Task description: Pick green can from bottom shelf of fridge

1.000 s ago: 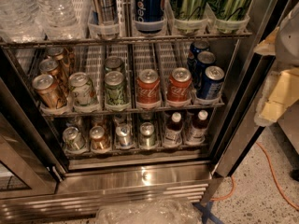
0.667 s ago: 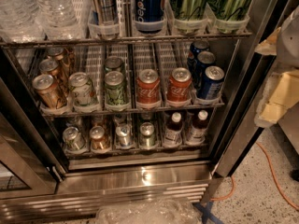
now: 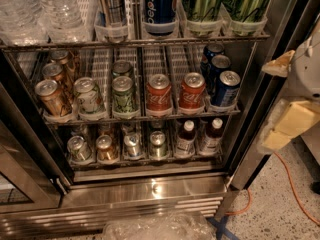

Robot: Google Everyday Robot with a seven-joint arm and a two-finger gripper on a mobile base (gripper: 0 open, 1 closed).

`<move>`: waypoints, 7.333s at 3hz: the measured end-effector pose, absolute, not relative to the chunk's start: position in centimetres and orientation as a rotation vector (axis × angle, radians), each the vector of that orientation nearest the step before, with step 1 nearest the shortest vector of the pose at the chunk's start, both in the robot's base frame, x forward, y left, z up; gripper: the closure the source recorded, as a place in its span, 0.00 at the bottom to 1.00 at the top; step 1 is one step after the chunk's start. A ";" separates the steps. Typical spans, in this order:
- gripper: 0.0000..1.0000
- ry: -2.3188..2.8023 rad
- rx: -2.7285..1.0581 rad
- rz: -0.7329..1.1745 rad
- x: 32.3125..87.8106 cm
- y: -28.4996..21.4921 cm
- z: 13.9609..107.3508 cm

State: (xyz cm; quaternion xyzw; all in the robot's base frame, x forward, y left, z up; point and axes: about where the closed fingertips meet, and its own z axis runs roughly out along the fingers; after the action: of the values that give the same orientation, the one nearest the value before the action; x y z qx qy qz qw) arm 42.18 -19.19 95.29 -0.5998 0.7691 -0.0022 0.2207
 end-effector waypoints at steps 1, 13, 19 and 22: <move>0.00 2.039 -1.584 0.120 41.3 -17.4 92.8; 0.00 1.656 -0.879 0.402 41.7 -7.5 67.0; 0.00 1.403 -0.733 0.275 44.8 -4.9 66.2; 0.00 1.346 -0.355 0.635 45.4 1.2 60.6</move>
Offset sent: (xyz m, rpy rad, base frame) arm -0.0373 0.0700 -0.0704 0.5731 -0.1552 -0.0584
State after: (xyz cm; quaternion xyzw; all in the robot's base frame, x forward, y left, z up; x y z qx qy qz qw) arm 45.44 1.19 60.65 -0.1606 0.6091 0.2876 0.7215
